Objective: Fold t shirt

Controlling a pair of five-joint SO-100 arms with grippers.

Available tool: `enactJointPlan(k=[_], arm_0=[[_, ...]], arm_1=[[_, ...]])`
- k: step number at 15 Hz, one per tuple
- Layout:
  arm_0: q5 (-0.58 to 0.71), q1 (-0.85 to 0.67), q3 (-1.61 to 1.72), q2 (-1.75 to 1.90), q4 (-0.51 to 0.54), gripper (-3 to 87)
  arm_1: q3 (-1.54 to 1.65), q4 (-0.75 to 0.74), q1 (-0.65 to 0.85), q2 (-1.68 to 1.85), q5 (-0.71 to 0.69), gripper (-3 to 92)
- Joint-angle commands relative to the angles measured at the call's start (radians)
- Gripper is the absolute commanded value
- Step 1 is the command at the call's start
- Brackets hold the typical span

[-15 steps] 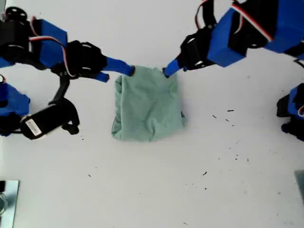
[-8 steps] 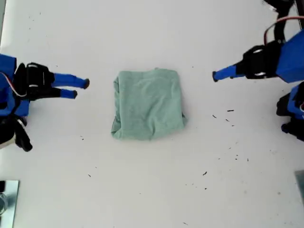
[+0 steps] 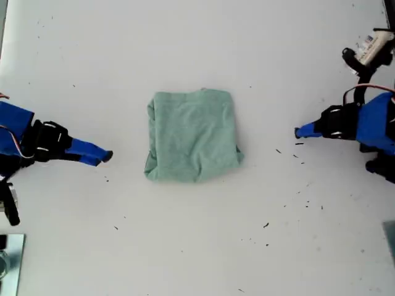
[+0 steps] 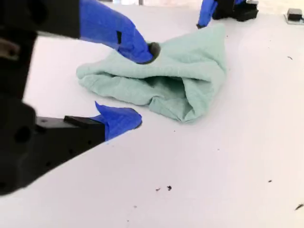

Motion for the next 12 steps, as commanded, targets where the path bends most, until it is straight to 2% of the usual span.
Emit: enactJointPlan(k=[1, 2, 3, 12], arm_0=[[0.130, 0.032, 0.009, 0.009, -0.005, 18.5], [0.130, 0.035, 0.009, 0.009, -0.005, 18.5], [0.130, 0.035, 0.009, 0.009, -0.005, 18.5], [0.132, 0.034, 0.009, 0.009, -0.005, 18.4]], arm_1=[[0.049, -0.020, 0.051, 0.012, -0.344, 7.1], [0.046, -0.014, 0.058, 0.012, -0.552, 7.1], [0.041, -0.003, 0.063, 0.009, -0.520, 6.6], [0.041, -0.003, 0.055, 0.012, -0.522, 6.6]])
